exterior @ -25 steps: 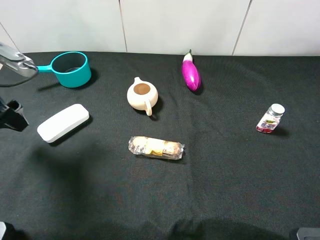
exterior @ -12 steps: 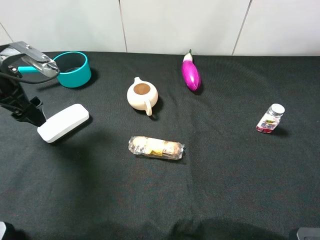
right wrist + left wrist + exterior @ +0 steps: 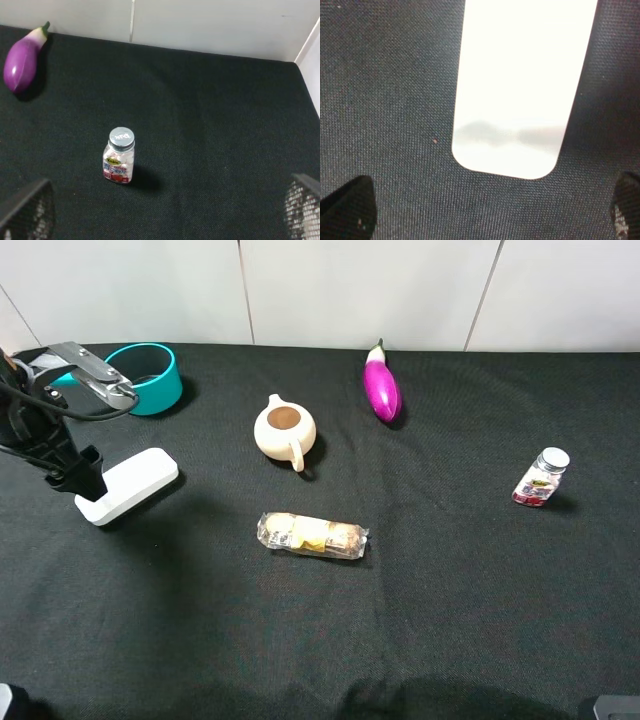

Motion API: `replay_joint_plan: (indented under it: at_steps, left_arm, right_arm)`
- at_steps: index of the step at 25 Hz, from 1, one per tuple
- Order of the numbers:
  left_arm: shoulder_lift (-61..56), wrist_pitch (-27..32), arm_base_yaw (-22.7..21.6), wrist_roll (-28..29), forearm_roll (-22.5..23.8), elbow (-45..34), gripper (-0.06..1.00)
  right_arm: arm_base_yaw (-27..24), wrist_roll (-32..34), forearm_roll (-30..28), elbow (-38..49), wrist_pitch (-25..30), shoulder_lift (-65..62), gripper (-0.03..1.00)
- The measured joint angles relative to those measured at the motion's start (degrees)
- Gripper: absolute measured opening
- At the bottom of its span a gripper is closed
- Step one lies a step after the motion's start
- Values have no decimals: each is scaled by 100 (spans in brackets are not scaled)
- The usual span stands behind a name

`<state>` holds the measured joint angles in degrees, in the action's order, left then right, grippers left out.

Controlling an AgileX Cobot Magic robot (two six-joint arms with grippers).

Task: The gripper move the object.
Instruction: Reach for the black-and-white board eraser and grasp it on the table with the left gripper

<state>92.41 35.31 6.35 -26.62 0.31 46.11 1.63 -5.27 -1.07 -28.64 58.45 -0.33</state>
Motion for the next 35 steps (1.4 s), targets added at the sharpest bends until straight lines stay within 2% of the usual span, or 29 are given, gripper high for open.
replay_joint_plan:
  at_steps: [11,16,26,35]
  left_arm:
    - [658,-212,0,-92,0,329,99]
    - [888,-287,130,-163,1,474,99]
    - [1244,-335,400,-257,1,499,99]
    - [1302,-536,398,-257,1,504,99]
  right_arm:
    - [0,0,0,0,0,0,69]
    - [0,0,0,0,0,0,69]
    - [0,0,0,0,0,0,69]
    - [0,0,0,0,0,0,69]
